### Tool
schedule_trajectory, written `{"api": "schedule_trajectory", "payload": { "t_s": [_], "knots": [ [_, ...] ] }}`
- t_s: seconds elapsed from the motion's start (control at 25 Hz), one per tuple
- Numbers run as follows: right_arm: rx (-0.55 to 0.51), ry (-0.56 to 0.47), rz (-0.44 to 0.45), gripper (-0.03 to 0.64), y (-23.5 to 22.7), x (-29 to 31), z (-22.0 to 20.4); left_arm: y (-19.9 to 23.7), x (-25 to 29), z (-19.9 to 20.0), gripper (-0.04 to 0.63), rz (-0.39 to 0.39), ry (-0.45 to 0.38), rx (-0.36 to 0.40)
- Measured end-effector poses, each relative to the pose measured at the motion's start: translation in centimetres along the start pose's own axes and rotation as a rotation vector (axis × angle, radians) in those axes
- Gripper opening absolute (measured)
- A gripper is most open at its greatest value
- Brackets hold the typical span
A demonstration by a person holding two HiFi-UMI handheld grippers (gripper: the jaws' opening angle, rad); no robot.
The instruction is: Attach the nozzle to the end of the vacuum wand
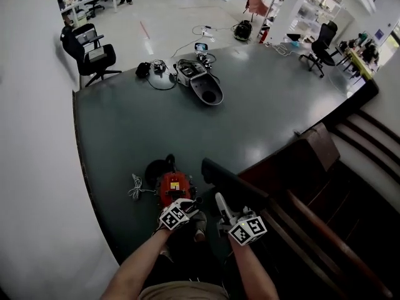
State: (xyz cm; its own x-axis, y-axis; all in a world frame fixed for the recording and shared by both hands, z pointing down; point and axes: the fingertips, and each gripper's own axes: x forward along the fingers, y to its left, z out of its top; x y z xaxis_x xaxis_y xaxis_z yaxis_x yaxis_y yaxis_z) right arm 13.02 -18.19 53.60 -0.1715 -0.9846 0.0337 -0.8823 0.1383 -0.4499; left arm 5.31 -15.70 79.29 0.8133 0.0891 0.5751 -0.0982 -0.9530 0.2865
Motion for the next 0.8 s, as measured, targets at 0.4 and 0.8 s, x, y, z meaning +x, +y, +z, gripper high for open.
{"api": "schedule_trajectory", "payload": {
  "t_s": [0.4,0.8],
  "knots": [
    [-0.069,0.038,-0.009,0.253,9.0,-3.7,-6.5,-8.5,-6.7,-4.1,0.15,-0.037,-0.062,0.109],
    [-0.133,0.08,-0.009,0.253,11.8,-7.1,-9.5,-14.4,-7.9,-6.4,0.15,-0.098,-0.071,0.156]
  ]
}}
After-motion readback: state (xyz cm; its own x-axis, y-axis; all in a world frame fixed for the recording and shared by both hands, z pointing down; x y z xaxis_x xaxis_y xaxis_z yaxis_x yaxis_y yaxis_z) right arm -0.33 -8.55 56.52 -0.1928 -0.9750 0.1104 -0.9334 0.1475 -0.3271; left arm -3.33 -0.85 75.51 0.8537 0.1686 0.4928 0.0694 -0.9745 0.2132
